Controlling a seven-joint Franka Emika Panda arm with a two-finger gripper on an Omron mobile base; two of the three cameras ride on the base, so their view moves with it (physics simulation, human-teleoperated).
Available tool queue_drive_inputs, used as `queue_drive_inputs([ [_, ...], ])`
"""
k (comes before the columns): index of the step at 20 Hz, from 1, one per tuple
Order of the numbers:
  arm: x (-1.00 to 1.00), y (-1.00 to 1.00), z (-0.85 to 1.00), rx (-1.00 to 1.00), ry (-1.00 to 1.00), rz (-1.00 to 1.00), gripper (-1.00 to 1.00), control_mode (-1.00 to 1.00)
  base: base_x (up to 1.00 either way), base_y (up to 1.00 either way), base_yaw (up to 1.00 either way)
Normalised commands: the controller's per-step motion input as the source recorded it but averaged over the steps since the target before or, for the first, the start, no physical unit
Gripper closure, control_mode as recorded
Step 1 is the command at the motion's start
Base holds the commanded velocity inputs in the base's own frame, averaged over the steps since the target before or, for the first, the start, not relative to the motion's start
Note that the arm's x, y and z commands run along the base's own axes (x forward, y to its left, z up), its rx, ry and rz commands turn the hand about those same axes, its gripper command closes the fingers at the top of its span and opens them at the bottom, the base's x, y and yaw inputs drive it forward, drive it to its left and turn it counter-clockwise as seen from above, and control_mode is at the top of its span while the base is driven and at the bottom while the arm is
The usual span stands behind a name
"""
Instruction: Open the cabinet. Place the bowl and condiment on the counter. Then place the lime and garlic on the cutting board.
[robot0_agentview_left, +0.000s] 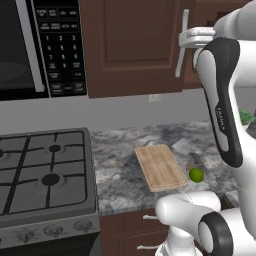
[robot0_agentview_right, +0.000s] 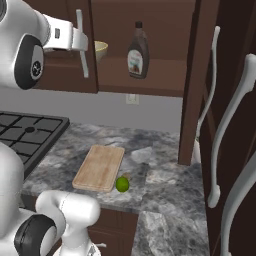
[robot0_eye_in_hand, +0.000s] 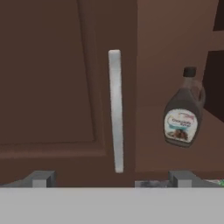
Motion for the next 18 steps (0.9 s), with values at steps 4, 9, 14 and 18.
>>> queue_drive_inputs([
  [4,0.30,0.01,-0.04,-0.02,-0.02,0.04,-1.00,-1.00,0.00,0.00,0.00],
  [9,0.32,0.00,0.00,0.00,0.00,0.03,-1.00,-1.00,0.00,0.00,0.00],
  [14,0.30,0.00,0.00,0.00,0.00,0.02,-1.00,-1.00,0.00,0.00,0.00],
  [18,0.28,0.00,0.00,-0.01,0.01,0.00,-1.00,-1.00,0.00,0.00,0.00],
])
